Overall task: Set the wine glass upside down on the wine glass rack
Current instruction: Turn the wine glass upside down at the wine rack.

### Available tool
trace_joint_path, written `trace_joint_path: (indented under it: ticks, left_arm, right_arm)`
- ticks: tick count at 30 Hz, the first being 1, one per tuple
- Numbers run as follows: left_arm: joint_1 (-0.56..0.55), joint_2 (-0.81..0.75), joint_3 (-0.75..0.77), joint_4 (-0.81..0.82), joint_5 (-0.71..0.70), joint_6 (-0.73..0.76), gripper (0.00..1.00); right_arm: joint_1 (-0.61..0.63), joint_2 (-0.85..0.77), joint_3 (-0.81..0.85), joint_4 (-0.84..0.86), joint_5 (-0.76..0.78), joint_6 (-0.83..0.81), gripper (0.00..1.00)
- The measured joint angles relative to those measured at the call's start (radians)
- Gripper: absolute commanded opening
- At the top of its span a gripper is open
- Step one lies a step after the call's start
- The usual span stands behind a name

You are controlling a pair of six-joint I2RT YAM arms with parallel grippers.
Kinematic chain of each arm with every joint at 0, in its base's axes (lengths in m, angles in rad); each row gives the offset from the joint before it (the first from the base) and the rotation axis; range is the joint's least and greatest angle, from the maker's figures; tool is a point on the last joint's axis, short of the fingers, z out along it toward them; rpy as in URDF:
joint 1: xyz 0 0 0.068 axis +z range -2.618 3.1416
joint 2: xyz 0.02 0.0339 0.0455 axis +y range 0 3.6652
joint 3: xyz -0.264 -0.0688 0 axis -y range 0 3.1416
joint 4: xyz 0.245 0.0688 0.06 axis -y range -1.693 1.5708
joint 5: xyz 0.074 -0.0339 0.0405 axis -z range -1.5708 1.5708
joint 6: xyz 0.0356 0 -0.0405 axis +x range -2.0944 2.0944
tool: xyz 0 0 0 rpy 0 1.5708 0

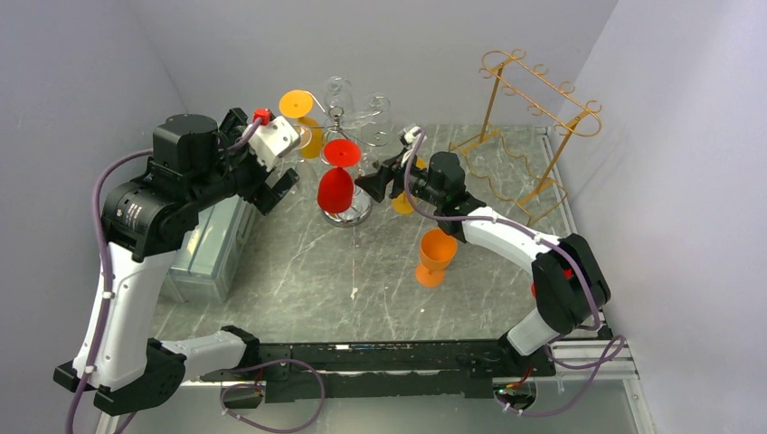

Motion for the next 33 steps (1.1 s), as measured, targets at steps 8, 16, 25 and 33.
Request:
trace_joint_path:
  ticks: [8,16,25,33]
  left_arm:
    - [0.0,0.0,-0.002,0.025,-0.038,0.0,0.99]
    - [0.0,-0.001,-0.006,0.039,-0.051,0.0,0.99]
    - [0.0,-0.003,-0.016,0.05,-0.085,0.001,0.99]
    - [0.0,-0.005,-0.026,0.062,-0.104,0.004,1.0]
  right_arm:
    - [0.0,-0.027,-0.087,0.099,-0.006,-0.009,0.0]
    - [-0.001,-0.055,-0.137,0.171,0.0,-0.014,0.0]
    - [-0.008,-0.1,-0.194,0.232,0.029,-0.014,0.0]
    - [-0.019,-0.118,-0.248,0.264,0.046,-0.011,0.0]
